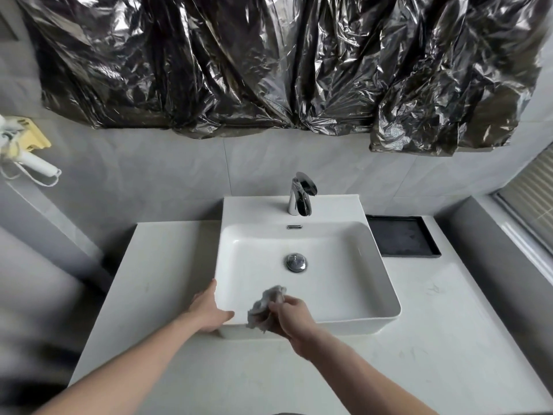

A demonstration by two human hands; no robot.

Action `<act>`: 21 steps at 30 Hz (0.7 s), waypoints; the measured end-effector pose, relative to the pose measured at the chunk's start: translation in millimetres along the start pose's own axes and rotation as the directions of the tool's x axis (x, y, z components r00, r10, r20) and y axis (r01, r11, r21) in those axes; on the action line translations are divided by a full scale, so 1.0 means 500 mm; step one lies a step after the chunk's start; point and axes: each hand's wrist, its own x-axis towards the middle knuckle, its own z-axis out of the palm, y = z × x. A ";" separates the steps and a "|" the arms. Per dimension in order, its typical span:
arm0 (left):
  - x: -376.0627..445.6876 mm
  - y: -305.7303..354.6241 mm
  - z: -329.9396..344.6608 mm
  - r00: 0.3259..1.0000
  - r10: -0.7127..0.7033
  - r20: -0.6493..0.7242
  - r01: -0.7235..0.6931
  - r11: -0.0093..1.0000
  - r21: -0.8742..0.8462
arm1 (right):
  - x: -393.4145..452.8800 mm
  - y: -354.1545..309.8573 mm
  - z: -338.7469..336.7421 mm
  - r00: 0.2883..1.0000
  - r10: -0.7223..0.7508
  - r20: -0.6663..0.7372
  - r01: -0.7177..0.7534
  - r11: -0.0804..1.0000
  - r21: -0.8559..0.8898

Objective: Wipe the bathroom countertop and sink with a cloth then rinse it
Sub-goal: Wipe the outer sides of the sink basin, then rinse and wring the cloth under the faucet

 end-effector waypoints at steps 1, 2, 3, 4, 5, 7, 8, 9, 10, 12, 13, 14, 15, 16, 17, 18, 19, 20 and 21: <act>0.001 -0.010 -0.012 1.000 0.018 0.000 -0.018 0.999 -0.031 | -0.003 -0.024 0.009 0.998 -0.064 0.022 0.064 0.997 -0.041; 0.003 -0.020 -0.020 1.000 0.031 -0.007 -0.031 0.997 -0.065 | -0.009 -0.050 0.013 0.993 -0.110 0.037 0.113 0.989 -0.092; -0.005 -0.021 -0.031 0.999 0.049 -0.023 -0.051 0.994 -0.096 | -0.012 -0.071 0.011 0.988 -0.151 0.042 0.156 0.975 -0.161; -0.018 -0.015 -0.041 0.995 0.080 -0.056 -0.087 0.987 -0.138 | -0.013 -0.089 0.006 0.983 -0.183 0.031 0.185 0.950 -0.253; -0.035 -0.005 -0.052 0.987 0.125 -0.100 -0.143 0.971 -0.192 | -0.016 -0.103 -0.001 0.977 -0.213 0.021 0.207 0.913 -0.352; -0.062 0.018 -0.067 0.959 0.221 -0.175 -0.265 0.918 -0.295 | -0.022 -0.126 -0.011 0.964 -0.262 0.036 0.245 0.835 -0.493; -0.075 0.033 -0.076 0.941 0.270 -0.202 -0.326 0.884 -0.336 | -0.026 -0.138 -0.012 0.960 -0.275 0.053 0.261 0.812 -0.522; -0.087 0.050 -0.084 0.919 0.322 -0.227 -0.387 0.846 -0.367 | -0.031 -0.148 -0.013 0.956 -0.285 0.075 0.280 0.797 -0.536; -0.099 0.066 -0.091 0.898 0.365 -0.244 -0.436 0.810 -0.392 | -0.039 -0.160 -0.011 0.949 -0.298 0.105 0.305 0.779 -0.548; -0.122 0.103 -0.106 0.862 0.433 -0.265 -0.507 0.747 -0.429 | -0.059 -0.182 -0.007 0.926 -0.345 0.156 0.366 0.710 -0.602; -0.129 0.119 -0.111 0.847 0.455 -0.275 -0.532 0.725 -0.437 | -0.071 -0.193 -0.005 0.912 -0.374 0.169 0.390 0.663 -0.639; -0.132 0.135 -0.115 0.834 0.471 -0.287 -0.552 0.708 -0.441 | -0.079 -0.199 -0.004 0.897 -0.404 0.176 0.410 0.619 -0.669; -0.135 0.148 -0.119 0.820 0.488 -0.299 -0.573 0.692 -0.439 | -0.086 -0.205 -0.005 0.884 -0.430 0.182 0.427 0.588 -0.687; -0.136 0.161 -0.122 0.809 0.499 -0.310 -0.588 0.683 -0.434 | -0.087 -0.208 -0.010 0.875 -0.447 0.184 0.437 0.569 -0.697; -0.138 0.172 -0.126 0.805 0.505 -0.310 -0.593 0.684 -0.425 | -0.088 -0.209 -0.015 0.869 -0.458 0.188 0.444 0.553 -0.705; -0.137 0.180 -0.129 0.805 0.507 -0.307 -0.593 0.687 -0.421 | -0.086 -0.209 -0.023 0.862 -0.469 0.192 0.448 0.528 -0.721; -0.138 0.187 -0.131 0.807 0.507 -0.304 -0.591 0.693 -0.413 | -0.086 -0.209 -0.031 0.856 -0.483 0.185 0.443 0.500 -0.744; -0.138 0.192 -0.132 0.806 0.506 -0.308 -0.592 0.699 -0.401 | -0.086 -0.210 -0.039 0.844 -0.507 0.174 0.435 0.458 -0.775; -0.139 0.195 -0.132 0.802 0.506 -0.319 -0.597 0.705 -0.383 | -0.087 -0.213 -0.047 0.826 -0.538 0.167 0.432 0.413 -0.802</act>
